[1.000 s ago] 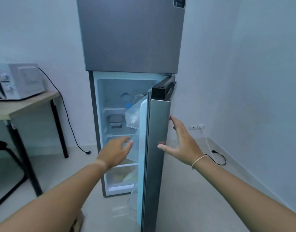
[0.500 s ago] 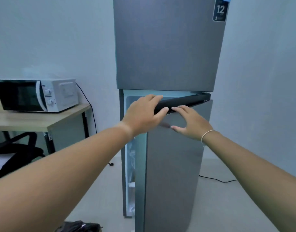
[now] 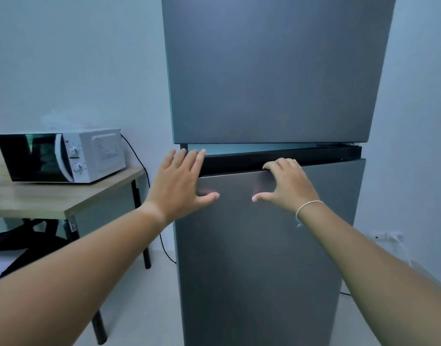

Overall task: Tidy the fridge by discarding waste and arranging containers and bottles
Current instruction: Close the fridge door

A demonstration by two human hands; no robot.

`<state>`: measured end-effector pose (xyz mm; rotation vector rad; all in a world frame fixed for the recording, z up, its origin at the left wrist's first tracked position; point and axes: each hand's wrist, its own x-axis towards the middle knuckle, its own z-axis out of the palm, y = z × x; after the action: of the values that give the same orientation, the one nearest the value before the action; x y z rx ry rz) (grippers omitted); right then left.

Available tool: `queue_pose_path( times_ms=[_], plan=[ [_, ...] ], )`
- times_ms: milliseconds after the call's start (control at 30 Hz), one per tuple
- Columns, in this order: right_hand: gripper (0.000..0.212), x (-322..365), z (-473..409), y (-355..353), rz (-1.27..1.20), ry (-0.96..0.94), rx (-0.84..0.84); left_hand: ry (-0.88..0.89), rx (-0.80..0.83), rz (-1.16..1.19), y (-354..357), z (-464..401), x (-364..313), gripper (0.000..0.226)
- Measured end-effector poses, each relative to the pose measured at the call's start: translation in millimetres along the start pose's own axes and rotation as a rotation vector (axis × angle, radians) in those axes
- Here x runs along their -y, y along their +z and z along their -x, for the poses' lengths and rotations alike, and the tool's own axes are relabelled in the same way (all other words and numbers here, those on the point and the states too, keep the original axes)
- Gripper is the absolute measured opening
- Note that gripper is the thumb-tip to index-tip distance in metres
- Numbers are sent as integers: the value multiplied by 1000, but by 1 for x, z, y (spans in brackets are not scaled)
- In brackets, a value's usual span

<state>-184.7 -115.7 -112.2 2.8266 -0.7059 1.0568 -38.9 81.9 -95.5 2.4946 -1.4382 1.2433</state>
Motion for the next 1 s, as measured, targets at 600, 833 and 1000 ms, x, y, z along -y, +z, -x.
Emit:
queue_pose_path(
  times_ms=[600, 833, 1000],
  plan=[
    [74, 0, -57, 58, 106, 63, -105, -127, 70, 179, 90, -55, 6, 74],
    [74, -6, -69, 71, 119, 63, -132, -134, 77, 177, 106, -69, 10, 74],
    [72, -3, -64, 71, 103, 47, -137, -142, 102, 184, 101, -71, 8, 72]
  ],
)
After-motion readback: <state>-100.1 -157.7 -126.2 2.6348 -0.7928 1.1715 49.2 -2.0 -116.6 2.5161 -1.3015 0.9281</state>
